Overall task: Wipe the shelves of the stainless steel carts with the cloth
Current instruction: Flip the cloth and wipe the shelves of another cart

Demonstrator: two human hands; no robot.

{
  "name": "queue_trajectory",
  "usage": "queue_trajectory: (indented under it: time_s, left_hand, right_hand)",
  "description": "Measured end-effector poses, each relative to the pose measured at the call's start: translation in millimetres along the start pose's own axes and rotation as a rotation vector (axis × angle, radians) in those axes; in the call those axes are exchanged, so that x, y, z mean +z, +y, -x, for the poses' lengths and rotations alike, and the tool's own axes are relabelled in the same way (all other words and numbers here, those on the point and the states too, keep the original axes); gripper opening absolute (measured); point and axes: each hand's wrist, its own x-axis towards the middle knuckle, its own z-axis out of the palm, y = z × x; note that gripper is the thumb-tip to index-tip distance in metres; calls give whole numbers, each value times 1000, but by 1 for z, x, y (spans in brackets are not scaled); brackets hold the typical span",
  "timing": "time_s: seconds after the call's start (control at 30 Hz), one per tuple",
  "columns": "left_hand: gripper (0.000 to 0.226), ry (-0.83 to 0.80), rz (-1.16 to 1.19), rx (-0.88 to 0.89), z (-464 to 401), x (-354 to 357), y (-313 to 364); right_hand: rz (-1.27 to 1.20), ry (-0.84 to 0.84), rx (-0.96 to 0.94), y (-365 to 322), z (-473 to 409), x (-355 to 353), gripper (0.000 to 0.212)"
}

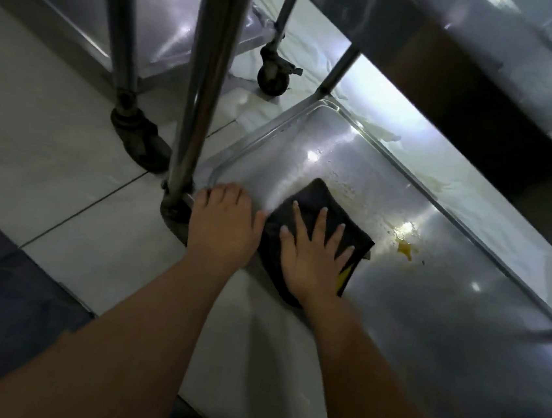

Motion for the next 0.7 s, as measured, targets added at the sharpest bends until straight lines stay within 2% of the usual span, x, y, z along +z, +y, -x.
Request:
queue_trajectory:
  time_s: [0.13,0.33,0.5,0.7]
  left_hand:
    - [73,-17,-24,31,-2,0,-11]
    - [86,-87,-6,-43,-2,5,-14]
    - [95,-82,98,-79,-5,9,-12]
    - [105,-138,175,-54,-11,9,-17]
  right_hand:
    - [94,-26,-50,25,21,-2,51]
    - [176,-16,-124,55,42,0,52]
    - [171,3,-302,20,-9,-4,53]
    - [23,-14,-319,-39,-84,-12,57]
